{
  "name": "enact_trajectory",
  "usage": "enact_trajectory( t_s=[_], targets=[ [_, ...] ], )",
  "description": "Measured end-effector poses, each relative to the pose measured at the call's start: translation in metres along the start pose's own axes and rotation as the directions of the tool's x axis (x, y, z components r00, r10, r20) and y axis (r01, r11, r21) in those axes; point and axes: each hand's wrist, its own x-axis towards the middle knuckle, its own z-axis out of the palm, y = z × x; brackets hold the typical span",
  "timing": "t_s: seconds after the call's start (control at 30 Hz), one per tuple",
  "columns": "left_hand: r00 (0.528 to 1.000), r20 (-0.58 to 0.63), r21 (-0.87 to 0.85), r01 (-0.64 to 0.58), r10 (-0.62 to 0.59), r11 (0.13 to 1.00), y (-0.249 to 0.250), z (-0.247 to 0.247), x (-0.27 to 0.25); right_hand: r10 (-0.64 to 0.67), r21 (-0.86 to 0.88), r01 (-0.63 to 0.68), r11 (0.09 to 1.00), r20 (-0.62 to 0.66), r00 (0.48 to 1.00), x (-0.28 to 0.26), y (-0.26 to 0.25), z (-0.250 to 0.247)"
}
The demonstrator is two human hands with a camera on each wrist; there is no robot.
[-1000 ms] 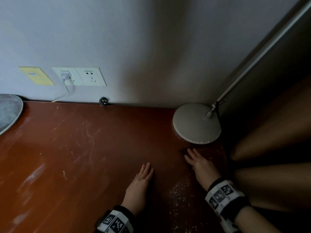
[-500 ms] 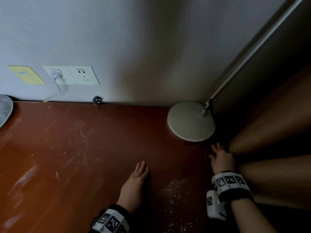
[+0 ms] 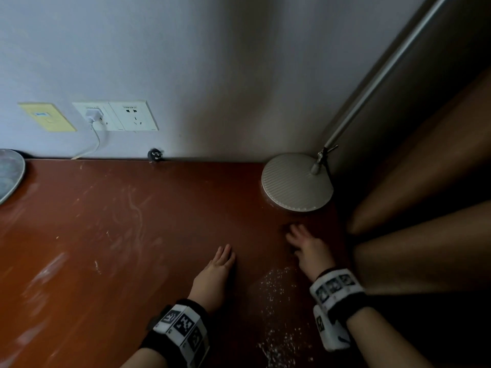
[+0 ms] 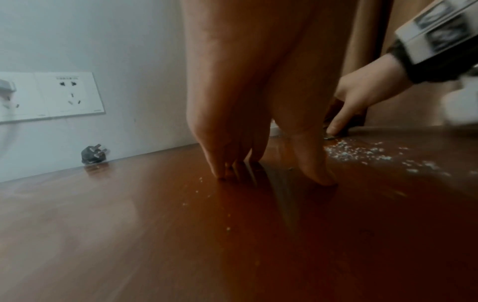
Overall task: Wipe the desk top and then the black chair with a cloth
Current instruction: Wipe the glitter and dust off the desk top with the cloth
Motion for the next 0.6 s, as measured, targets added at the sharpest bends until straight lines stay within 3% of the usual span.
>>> enact_trajectory(
  t_s=[0.07,0.1,0.23,0.3,0.37,0.5,0.6],
  targets=[
    [0.999,0.028,0.052,-0.025,0.024,0.998,0.001,0.004,-0.006,-0.153,0.011,0.152,0.988,0.084,0.985,-0.022,-0.015,0.019],
    [0.998,0.046,0.066,-0.041,0.038,0.997,0.001,0.007,-0.011,-0.171,0.047,0.168,0.985,0.092,0.981,-0.030,-0.014,0.020],
    [0.994,0.073,0.079,-0.089,0.083,0.993,0.000,0.022,-0.036,0.089,0.237,-0.079,0.968,-0.030,0.996,-0.041,0.022,-0.007],
    [0.992,0.088,0.074,-0.092,0.085,0.993,-0.001,0.026,-0.051,0.204,0.219,-0.182,0.958,-0.080,0.976,-0.042,0.028,-0.009],
    [0.993,0.087,0.068,-0.090,0.084,0.994,-0.003,0.028,-0.064,0.225,0.170,-0.207,0.963,-0.094,0.970,-0.043,0.010,-0.002],
    [0.995,0.080,0.038,-0.065,0.062,0.997,-0.011,0.035,-0.089,-0.053,0.053,0.053,0.997,0.009,0.999,-0.063,-0.066,0.034],
    [0.999,0.040,0.005,-0.037,0.037,0.999,-0.019,0.048,-0.102,-0.221,-0.050,0.230,0.972,0.142,0.965,-0.096,-0.125,0.068]
  ],
)
